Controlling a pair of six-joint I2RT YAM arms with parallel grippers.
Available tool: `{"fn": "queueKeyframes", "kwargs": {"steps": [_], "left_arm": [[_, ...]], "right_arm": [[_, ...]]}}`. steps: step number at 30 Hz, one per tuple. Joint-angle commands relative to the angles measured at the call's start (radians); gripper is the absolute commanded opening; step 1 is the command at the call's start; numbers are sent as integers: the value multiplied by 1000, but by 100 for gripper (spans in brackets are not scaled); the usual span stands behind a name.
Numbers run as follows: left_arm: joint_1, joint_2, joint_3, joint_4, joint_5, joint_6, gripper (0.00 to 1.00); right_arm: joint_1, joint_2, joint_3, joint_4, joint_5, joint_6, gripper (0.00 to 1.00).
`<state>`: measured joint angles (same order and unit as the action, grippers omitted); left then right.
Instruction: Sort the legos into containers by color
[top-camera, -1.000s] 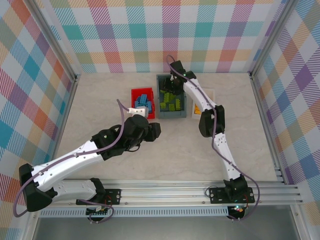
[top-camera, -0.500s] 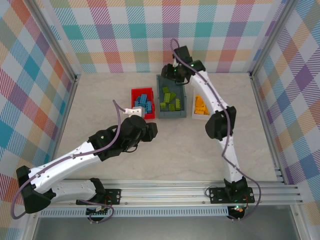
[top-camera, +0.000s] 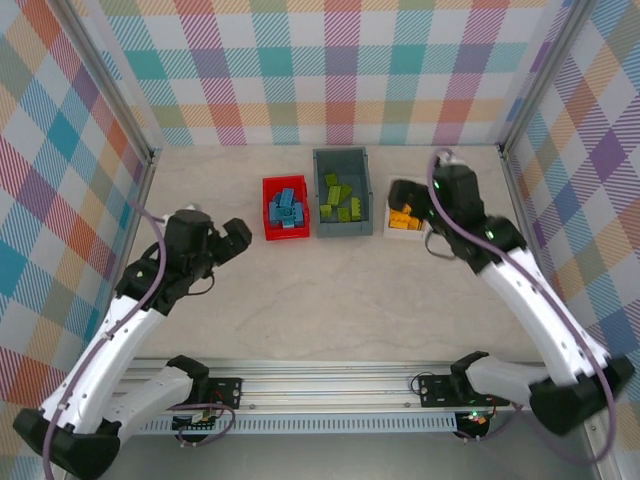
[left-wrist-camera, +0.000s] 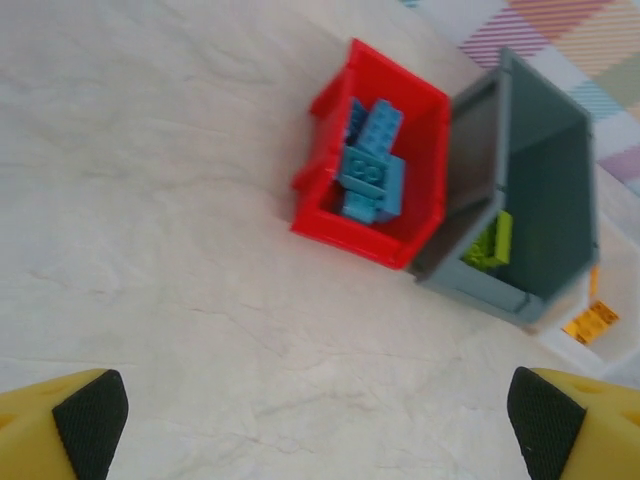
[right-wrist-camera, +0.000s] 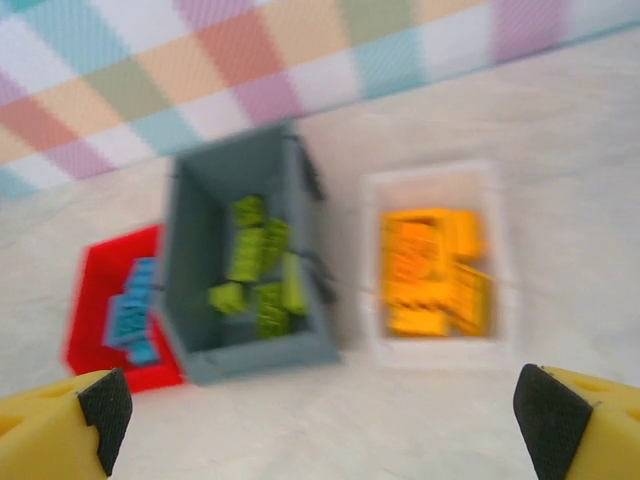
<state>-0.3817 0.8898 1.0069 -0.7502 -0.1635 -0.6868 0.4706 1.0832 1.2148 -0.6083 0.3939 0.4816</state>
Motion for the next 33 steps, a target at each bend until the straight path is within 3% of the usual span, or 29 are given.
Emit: {"fn": "queueKeyframes", "kwargs": {"steps": [1,2,4,6,10,14,18,22,28,31,33], "left_arm": [[50,-36,-56,27,27,91,100],[50,-39,-61,15,-49,95,100],[50,-34,-71,-28,-243,52,100],[50,-32,-129,5,-421,49,100],[66,-63,-357,342,-508,262,100],[126,-18,-531,735,-453,492,100],[242,170,-591,1001,-276,500,100],[261,385,-599,1215,-229,527,100],[279,556,-525,1347,-156,654,100],[304,627,-543,1443,-130,645,100],[299,632,-564,1476,-96,664,100]], "right_arm": [[-4,-188,-150,-81,304,41,100],[-8,-236,-183,-136,396,94,100],[-23,-306,-268,-134,468,97,100],[-41,-377,-430,76,458,-57,100],[-76,-431,-723,489,359,-309,100],[-182,-284,-833,675,207,-364,100],[-280,-105,-892,911,62,-395,100],[-338,47,-895,1061,-43,-426,100],[-448,167,-908,1319,-208,-442,100],[-460,227,-882,1353,-246,-427,100],[-459,303,-899,1471,-287,-427,100]]}}
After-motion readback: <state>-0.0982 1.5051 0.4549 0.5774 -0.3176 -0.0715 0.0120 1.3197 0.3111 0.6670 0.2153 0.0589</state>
